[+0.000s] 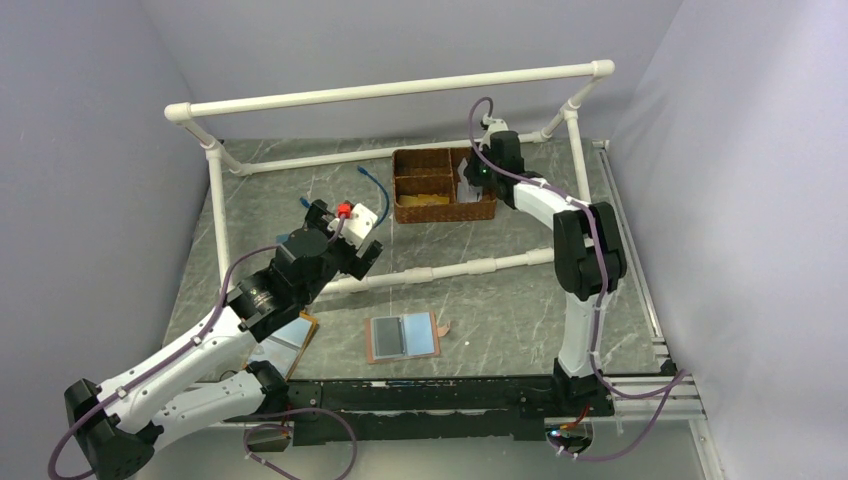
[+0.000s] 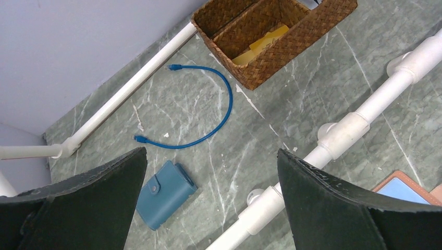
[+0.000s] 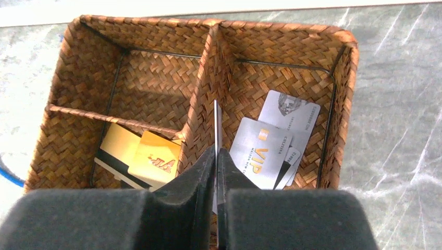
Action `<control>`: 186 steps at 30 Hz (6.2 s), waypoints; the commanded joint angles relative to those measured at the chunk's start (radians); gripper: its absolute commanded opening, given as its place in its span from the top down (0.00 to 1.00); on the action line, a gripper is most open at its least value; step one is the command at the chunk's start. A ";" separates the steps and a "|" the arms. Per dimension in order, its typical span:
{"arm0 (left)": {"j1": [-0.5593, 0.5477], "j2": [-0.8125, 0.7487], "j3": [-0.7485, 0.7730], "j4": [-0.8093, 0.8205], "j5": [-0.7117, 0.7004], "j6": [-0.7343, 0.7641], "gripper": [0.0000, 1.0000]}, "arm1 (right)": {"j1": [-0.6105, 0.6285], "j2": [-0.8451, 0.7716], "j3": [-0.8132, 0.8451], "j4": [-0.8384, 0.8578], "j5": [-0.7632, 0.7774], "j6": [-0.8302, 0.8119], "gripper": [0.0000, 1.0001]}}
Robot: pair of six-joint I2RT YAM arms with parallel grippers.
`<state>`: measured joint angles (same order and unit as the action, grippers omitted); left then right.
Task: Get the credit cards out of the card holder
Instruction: Place the credit card in the storage box, then move the card holder to the center of the board.
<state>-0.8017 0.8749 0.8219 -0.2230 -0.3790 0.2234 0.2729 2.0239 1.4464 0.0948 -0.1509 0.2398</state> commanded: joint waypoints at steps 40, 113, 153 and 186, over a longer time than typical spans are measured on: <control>0.047 0.015 0.013 -0.017 0.114 -0.035 0.00 | -0.293 -1.125 -0.735 -0.382 -0.878 -0.664 0.38; 0.062 0.108 0.052 -0.064 0.207 -0.071 0.01 | -0.564 -1.134 -0.753 -0.475 -1.041 -0.745 0.27; 0.071 0.103 0.051 -0.063 0.205 -0.071 0.01 | -0.563 -1.119 -0.750 -0.487 -1.041 -0.758 0.26; 0.073 0.116 0.054 -0.068 0.222 -0.076 0.01 | -0.563 -1.094 -0.743 -0.507 -1.041 -0.777 0.25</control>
<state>-0.7341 0.9840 0.8379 -0.3126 -0.1726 0.1703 -0.2867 0.9306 0.6571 -0.4187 -1.1618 -0.5079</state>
